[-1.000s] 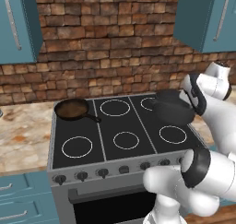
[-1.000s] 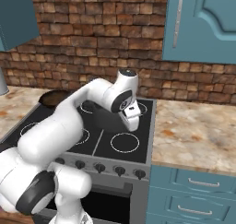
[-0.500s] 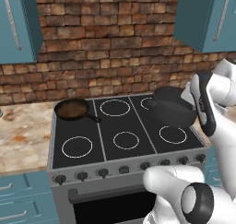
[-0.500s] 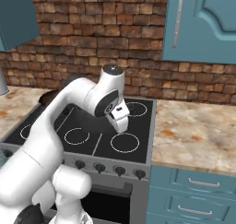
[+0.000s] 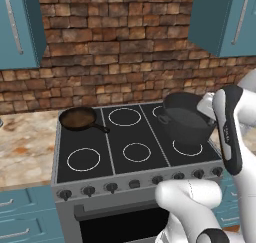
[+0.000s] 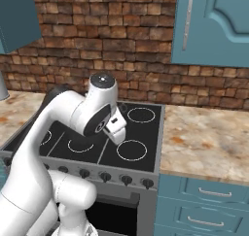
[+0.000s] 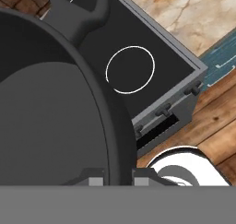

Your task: Move the pot and pan from the stove into the sink.

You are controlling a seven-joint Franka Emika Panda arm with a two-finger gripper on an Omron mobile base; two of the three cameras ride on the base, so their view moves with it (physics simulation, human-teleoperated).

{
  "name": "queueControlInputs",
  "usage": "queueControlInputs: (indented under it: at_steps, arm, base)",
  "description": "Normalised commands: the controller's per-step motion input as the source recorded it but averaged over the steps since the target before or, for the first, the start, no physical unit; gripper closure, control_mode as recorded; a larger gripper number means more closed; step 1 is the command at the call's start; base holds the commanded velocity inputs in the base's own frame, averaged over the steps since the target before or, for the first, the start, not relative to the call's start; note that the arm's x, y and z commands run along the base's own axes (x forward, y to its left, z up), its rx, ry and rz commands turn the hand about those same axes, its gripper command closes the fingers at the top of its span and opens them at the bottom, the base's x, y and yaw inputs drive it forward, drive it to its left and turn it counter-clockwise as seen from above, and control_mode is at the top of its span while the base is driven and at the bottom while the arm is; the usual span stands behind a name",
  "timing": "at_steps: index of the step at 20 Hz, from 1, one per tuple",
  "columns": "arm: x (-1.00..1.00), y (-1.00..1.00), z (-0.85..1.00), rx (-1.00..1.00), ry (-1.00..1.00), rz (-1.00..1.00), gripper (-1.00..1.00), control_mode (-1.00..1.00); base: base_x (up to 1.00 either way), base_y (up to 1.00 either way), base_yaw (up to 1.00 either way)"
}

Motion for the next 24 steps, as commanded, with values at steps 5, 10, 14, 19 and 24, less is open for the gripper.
queueControlInputs:
  at_steps: [5, 10, 14, 19, 24]
  arm:
    - [0.0, 0.0, 0.0, 0.0, 0.0, 0.0, 1.0, -1.0]
    - [0.0, 0.0, 0.0, 0.0, 0.0, 0.0, 1.0, 1.0]
    - [0.0, 0.0, 0.0, 0.0, 0.0, 0.0, 1.0, 1.0]
    - [0.0, 0.0, 0.0, 0.0, 0.0, 0.0, 1.0, 1.0]
    - [0.0, 0.0, 0.0, 0.0, 0.0, 0.0, 1.0, 1.0]
  base:
    - [0.0, 0.0, 0.0]
    - [-0.22, -0.01, 0.18]
    - [-0.38, -0.05, 0.39]
    - [-0.29, -0.07, 0.44]
    - [-0.18, -0.04, 0.47]
